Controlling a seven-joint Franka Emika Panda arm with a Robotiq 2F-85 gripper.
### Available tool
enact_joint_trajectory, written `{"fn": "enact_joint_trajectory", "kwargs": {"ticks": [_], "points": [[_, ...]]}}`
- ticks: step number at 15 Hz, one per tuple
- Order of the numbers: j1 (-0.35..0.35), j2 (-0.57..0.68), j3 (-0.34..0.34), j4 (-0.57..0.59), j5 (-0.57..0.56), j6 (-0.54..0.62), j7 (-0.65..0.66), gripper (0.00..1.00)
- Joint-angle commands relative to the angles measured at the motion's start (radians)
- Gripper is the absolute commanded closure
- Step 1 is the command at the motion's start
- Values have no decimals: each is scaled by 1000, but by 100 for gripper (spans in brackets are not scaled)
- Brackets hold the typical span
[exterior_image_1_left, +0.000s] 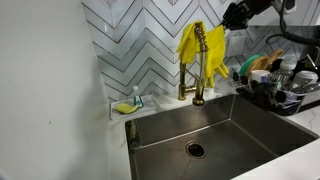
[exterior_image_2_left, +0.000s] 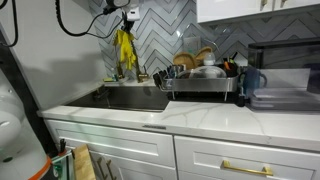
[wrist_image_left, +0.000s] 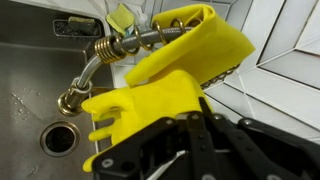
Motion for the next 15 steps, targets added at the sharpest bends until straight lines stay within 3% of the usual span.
{"fn": "enact_joint_trajectory", "kwargs": {"ticks": [1, 15], "points": [[-4, 8, 6, 4, 2, -8, -12, 99], [4, 117, 16, 33, 11, -78, -307, 99]]}}
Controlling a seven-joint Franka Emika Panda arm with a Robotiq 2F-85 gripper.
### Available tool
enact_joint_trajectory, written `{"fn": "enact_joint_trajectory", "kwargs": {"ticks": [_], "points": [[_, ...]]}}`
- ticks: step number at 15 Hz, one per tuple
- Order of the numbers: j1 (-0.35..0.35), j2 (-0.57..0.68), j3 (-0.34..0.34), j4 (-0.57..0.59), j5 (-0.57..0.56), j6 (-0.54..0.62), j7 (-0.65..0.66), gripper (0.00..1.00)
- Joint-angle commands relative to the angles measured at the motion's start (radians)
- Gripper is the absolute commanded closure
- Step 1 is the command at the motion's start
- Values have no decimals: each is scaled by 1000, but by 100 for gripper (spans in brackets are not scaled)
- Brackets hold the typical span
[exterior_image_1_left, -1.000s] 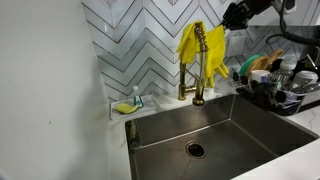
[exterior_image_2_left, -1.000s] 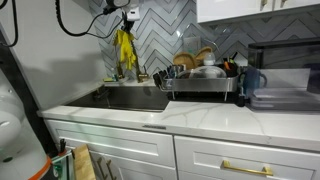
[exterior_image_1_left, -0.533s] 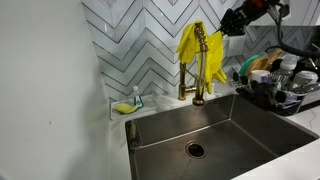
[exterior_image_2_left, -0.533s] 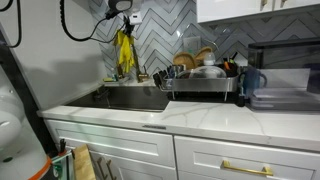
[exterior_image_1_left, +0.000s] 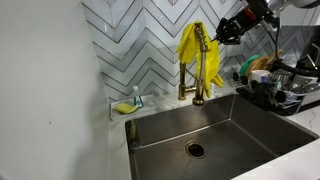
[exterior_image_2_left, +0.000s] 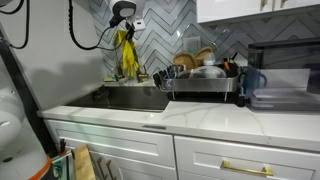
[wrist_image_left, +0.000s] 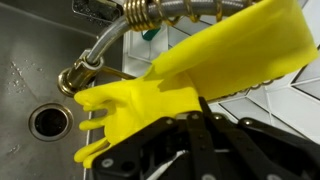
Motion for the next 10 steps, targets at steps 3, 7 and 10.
{"fn": "enact_joint_trajectory", "kwargs": {"ticks": [3, 7, 10], "points": [[6, 51, 5, 42, -3, -87, -86, 99], [16, 78, 11, 59, -6, -65, -142, 99], [26, 99, 21, 80, 13, -59, -199, 99]]}}
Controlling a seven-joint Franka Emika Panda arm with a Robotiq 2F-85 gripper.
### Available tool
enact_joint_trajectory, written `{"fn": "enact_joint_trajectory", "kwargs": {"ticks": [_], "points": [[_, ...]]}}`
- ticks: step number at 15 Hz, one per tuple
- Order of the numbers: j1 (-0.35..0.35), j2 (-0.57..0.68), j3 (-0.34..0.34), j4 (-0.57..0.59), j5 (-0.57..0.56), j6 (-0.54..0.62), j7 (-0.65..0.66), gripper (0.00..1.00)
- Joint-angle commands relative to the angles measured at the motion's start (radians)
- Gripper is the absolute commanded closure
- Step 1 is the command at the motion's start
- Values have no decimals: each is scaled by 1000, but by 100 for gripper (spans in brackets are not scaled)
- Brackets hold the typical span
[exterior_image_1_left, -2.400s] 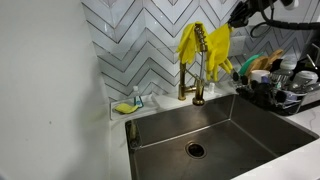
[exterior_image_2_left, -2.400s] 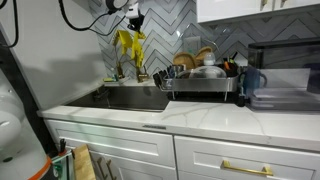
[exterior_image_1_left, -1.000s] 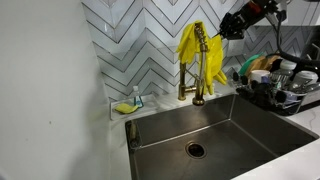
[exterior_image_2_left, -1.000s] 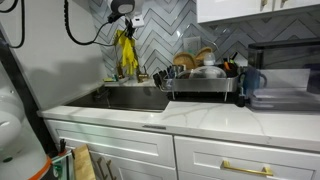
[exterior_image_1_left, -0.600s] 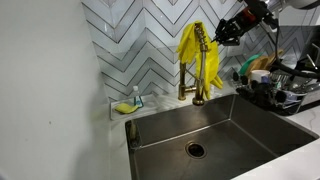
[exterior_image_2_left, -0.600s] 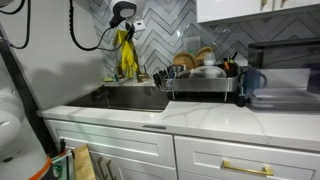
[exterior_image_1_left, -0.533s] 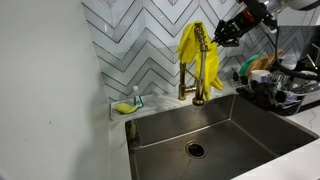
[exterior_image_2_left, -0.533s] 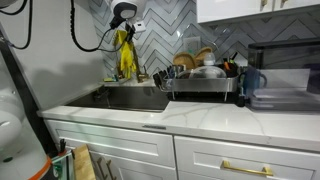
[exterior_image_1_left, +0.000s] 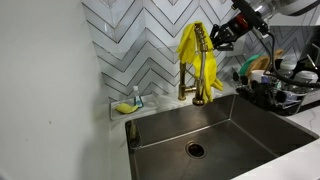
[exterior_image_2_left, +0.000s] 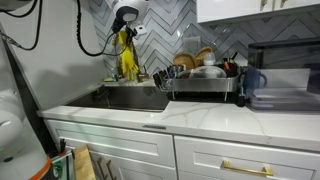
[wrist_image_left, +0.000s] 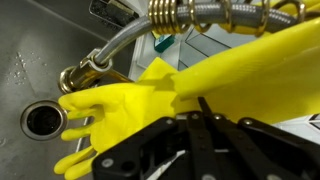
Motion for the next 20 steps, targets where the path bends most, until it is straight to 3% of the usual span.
{"fn": "enact_joint_trajectory", "kwargs": {"ticks": [1, 13, 20], "points": [[17, 34, 12, 35, 19, 2, -65, 99], [22, 41, 11, 38, 0, -3, -71, 99], [40, 117, 31, 123, 26, -3, -185, 99]]}}
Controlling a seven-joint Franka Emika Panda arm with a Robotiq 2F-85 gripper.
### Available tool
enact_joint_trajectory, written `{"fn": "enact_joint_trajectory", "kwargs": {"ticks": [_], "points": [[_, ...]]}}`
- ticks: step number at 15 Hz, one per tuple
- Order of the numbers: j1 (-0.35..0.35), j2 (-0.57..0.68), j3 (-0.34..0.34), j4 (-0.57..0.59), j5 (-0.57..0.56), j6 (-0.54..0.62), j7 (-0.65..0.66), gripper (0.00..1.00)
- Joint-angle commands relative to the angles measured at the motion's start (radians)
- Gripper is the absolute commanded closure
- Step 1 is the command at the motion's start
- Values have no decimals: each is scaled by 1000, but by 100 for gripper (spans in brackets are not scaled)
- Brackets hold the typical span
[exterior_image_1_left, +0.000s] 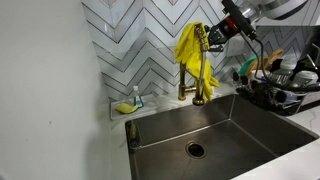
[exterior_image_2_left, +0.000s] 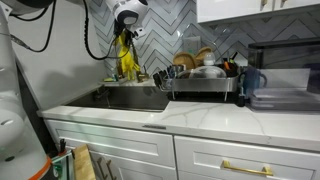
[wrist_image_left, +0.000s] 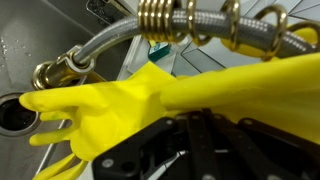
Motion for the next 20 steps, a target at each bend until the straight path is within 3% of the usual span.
{"fn": "enact_joint_trajectory", "kwargs": {"ticks": [1, 9, 20], "points": [[15, 48, 11, 55, 32, 0, -73, 99], [25, 98, 28, 115, 90, 6, -208, 99], [45, 191, 39, 120, 127, -42, -235, 99]]}}
